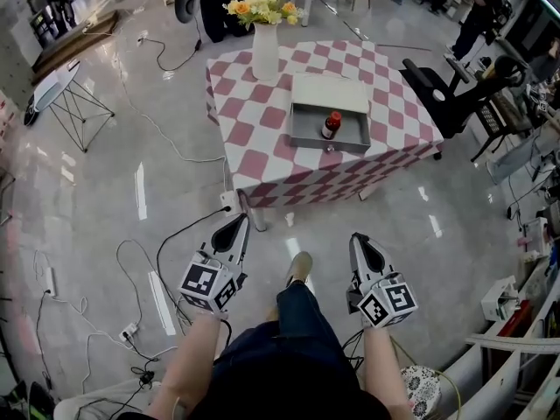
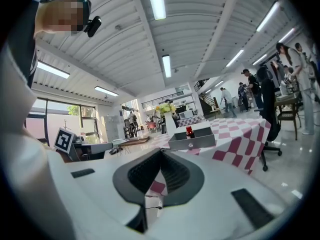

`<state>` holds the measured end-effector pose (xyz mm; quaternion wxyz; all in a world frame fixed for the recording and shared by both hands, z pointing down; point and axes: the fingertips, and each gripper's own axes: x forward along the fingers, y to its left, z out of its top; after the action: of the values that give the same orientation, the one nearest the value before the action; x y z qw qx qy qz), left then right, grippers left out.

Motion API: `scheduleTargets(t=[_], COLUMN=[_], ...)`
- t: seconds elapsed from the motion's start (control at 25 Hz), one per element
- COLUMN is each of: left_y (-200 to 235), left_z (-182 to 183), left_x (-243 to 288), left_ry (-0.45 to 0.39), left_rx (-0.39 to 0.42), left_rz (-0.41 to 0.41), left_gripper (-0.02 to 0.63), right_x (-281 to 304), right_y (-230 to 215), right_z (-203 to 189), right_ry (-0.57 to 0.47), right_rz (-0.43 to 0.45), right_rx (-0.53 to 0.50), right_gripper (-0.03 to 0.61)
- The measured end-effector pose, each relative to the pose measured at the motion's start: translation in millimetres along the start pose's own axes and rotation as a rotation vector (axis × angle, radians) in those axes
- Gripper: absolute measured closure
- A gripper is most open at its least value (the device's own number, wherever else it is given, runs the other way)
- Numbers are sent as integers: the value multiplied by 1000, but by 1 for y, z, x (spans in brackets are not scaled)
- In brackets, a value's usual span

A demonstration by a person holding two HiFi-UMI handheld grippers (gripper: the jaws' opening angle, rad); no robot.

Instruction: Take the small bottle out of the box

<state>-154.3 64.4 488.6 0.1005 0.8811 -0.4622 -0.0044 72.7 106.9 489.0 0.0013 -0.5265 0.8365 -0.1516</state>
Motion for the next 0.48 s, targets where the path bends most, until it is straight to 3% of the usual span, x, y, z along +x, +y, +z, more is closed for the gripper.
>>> scheduleTargets(t=[0.24, 0.36, 0.48], left_y=[18, 21, 16], left_z=[11, 17, 19], left_x=[26, 49, 73], left_ry=[-4, -11, -2], left_rx=[2, -1, 8], left_rz=[20, 17, -9], left_gripper=[612, 612, 612], right_x=[35, 53, 70], right_y=[-17, -25, -36], right_z=[20, 30, 35], right_ry=[-32, -22, 0], right_rz=[-18, 0, 24], right_rx=[-25, -76, -96], right_gripper=[574, 528, 549])
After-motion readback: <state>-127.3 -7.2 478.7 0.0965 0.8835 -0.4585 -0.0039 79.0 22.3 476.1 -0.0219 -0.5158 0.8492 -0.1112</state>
